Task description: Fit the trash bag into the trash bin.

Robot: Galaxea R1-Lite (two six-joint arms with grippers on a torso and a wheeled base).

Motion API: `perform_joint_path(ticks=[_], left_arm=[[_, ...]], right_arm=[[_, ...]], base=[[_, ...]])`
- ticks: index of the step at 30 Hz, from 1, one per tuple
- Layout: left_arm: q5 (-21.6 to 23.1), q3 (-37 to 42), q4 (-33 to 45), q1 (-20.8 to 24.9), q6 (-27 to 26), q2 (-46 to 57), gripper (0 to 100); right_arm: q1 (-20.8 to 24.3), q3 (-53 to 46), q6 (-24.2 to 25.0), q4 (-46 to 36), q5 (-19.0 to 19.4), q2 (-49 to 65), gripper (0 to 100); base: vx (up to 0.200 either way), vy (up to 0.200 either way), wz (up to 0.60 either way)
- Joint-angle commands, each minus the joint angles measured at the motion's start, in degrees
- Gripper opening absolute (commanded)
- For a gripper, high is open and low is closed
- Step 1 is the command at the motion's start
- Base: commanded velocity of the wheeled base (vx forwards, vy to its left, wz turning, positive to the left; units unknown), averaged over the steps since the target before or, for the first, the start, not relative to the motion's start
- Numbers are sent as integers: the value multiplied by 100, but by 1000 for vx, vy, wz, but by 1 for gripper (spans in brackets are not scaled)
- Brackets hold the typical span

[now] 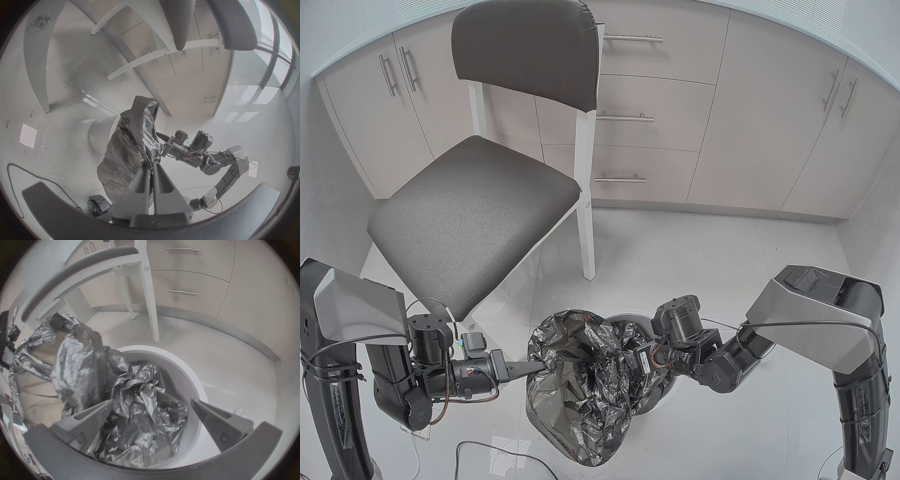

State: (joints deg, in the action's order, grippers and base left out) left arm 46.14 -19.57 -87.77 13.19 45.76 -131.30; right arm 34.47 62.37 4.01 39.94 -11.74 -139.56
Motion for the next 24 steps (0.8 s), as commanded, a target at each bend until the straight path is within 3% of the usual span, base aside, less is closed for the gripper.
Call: perform_joint_path(ticks=[1, 6, 12, 20, 21, 24], left_arm=[[0, 5, -3, -1, 3, -9, 0], [0, 5, -3, -1, 3, -9, 0], [0, 5, -3, -1, 3, -9, 0], [0, 5, -3, -1, 3, -9, 0], [0, 5, -3, -1, 3, -9, 0], [0, 5, -3, -1, 3, -9, 0]], right_arm=[[138, -471, 3, -30, 5, 561, 100], [226, -691, 3, 41, 5, 632, 100], [200, -1042, -375, 120, -408, 623, 100], [218, -1306, -419, 656, -417, 632, 100], [226, -1341, -419, 682, -417, 632, 0], [244, -1385, -410, 691, -399, 649, 0]], base=[[0, 0, 0], [0, 0, 0], [0, 0, 0], [0, 0, 0], [0, 0, 0], [0, 0, 0]])
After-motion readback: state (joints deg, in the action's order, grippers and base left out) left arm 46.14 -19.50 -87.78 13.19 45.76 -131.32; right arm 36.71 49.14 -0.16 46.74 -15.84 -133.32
